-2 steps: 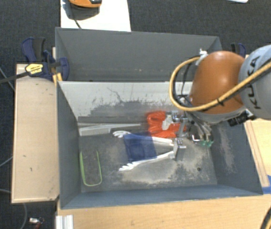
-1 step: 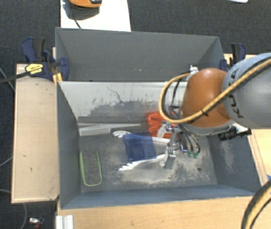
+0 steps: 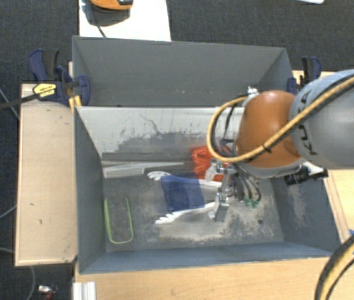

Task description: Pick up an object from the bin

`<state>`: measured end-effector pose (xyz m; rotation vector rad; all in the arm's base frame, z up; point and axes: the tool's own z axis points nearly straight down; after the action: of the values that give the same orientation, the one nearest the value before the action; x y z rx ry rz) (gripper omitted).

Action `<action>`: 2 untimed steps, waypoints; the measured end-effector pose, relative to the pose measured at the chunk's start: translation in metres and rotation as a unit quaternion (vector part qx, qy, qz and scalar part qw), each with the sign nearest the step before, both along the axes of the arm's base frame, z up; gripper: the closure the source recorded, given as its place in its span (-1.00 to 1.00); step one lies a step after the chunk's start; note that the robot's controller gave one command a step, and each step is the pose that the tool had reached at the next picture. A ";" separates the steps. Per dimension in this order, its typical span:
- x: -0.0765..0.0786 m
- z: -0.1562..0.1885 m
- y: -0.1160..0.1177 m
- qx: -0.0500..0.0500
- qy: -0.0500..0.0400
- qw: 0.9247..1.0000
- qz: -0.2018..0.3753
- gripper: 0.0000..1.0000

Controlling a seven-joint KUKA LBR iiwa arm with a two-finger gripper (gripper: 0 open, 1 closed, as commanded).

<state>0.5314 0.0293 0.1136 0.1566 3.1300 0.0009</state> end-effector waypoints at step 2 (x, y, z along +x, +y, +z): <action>0.001 -0.045 0.000 0.001 -0.002 0.999 -0.055 1.00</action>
Offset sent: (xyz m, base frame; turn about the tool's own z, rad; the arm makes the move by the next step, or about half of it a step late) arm 0.0004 -0.0005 -0.0436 0.1097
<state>0.5325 0.0291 0.0688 0.3270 3.1122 0.0029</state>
